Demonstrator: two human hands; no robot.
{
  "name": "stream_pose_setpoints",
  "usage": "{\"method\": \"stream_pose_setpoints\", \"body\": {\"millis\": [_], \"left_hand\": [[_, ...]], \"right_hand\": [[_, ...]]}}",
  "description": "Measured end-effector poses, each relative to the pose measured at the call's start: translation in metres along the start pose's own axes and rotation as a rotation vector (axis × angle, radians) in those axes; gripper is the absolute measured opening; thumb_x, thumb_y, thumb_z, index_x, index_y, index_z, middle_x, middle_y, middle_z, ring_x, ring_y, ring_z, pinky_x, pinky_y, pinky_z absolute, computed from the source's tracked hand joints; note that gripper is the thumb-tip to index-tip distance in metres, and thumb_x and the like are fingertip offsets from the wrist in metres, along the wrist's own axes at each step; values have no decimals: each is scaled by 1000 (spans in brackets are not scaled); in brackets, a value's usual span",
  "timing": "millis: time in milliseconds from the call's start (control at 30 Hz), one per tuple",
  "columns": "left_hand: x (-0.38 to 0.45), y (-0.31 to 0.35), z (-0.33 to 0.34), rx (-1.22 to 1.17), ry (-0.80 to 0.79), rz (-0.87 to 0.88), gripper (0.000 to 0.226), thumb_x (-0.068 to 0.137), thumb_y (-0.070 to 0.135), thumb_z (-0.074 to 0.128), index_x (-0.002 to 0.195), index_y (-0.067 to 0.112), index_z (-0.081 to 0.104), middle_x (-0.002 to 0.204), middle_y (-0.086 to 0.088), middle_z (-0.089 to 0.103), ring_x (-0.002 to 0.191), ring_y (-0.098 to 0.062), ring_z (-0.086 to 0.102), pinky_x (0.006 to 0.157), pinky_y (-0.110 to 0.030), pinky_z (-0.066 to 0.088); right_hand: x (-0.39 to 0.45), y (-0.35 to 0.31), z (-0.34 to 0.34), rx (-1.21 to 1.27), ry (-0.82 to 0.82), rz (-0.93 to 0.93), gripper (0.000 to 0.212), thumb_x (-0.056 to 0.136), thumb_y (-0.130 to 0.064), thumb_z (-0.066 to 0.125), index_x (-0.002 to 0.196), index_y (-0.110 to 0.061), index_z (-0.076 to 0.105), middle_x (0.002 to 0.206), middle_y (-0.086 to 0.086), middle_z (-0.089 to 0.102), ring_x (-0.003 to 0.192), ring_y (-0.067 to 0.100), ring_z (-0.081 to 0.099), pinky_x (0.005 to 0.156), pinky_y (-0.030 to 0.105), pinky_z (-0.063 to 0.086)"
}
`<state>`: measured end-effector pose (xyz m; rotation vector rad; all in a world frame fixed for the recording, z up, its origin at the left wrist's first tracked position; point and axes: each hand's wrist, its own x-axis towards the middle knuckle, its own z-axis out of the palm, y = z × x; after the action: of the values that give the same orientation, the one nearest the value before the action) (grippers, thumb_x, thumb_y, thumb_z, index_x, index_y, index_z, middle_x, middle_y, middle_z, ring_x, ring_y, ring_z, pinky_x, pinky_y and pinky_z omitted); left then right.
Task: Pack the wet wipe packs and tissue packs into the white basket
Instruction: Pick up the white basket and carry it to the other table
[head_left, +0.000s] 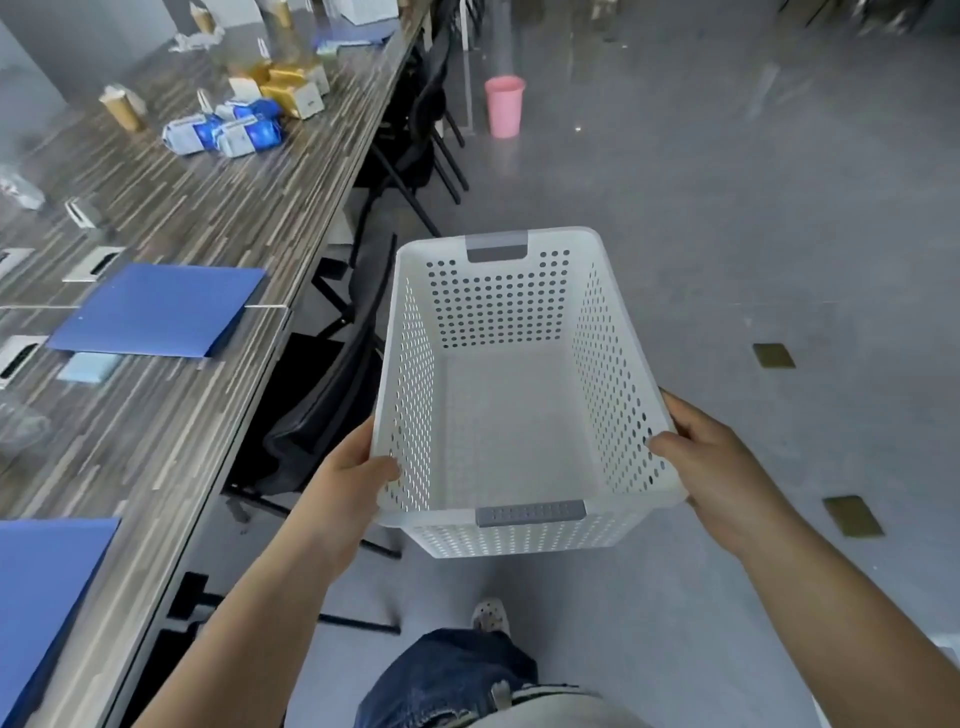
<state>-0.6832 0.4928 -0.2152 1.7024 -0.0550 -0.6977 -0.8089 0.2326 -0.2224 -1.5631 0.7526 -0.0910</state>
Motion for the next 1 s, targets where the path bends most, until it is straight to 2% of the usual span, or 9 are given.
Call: {"method": "stream_pose_setpoints", "body": {"millis": [133, 233, 267, 400, 500, 600, 733, 967, 1000], "left_hand": [[55, 29, -2, 33, -18, 0, 51, 85, -11, 37, 106, 24, 67, 99, -8, 72, 88, -22, 62, 70, -30, 45], [88, 50, 3, 26, -46, 5, 48, 86, -12, 35, 101, 21, 65, 79, -3, 68, 62, -9, 61, 46, -17, 42], [97, 56, 6, 19, -52, 10, 48, 86, -12, 35, 100, 22, 66, 78, -2, 68, 60, -9, 61, 43, -16, 41], [136, 74, 17, -6, -52, 11, 47, 82, -8, 40, 97, 26, 67, 95, -11, 70, 85, -24, 61, 63, -29, 47], [171, 87, 31, -18, -18, -4, 45, 82, -11, 39, 95, 24, 66, 95, -10, 67, 84, -23, 58, 66, -31, 41], [221, 102, 51, -51, 18, 0, 39, 71, 0, 45, 95, 21, 67, 97, -16, 66, 87, -24, 57, 69, -33, 39], [279, 129, 78, -79, 96, -20, 48, 61, 6, 44, 99, 24, 68, 107, -19, 66, 89, -26, 59, 71, -35, 42], [351, 174, 113, -150, 253, -4, 47, 77, -8, 41, 97, 24, 69, 105, -19, 68, 86, -25, 59, 69, -34, 42], [399, 183, 102, -221, 378, -16, 48, 77, -8, 42, 95, 27, 70, 102, -16, 70, 86, -25, 60, 70, -35, 42]], "right_hand": [[45, -23, 1, 34, 42, -3, 64, 85, 3, 40, 99, -55, 65, 105, -19, 72, 107, 15, 64, 100, 47, 47], [75, -36, -3, 40, 51, -12, 65, 85, 4, 41, 97, -55, 66, 104, -19, 72, 106, 15, 64, 100, 47, 47], [85, -40, -5, 38, 53, -16, 65, 85, 4, 41, 96, -55, 66, 102, -20, 73, 105, 15, 65, 100, 46, 47], [128, -57, -15, 32, 48, -13, 64, 86, 4, 41, 100, -54, 64, 103, -21, 72, 105, 13, 64, 100, 44, 47], [170, -67, -26, 26, 39, 2, 64, 87, 3, 41, 103, -55, 62, 102, -23, 72, 103, 10, 65, 99, 41, 48], [232, -83, -44, 21, -15, -7, 65, 88, 4, 41, 106, -55, 60, 104, -22, 70, 104, 10, 64, 99, 41, 48], [310, -117, -68, -21, -79, -45, 66, 87, 5, 40, 94, -56, 64, 91, -24, 73, 102, 14, 64, 95, 40, 49], [431, -181, -89, -122, -232, -105, 63, 83, 4, 39, 102, -50, 66, 101, -17, 73, 104, 13, 65, 96, 43, 48], [504, -208, -67, -153, -345, -107, 63, 83, 3, 39, 103, -50, 66, 102, -18, 73, 104, 12, 65, 96, 43, 49]]}}
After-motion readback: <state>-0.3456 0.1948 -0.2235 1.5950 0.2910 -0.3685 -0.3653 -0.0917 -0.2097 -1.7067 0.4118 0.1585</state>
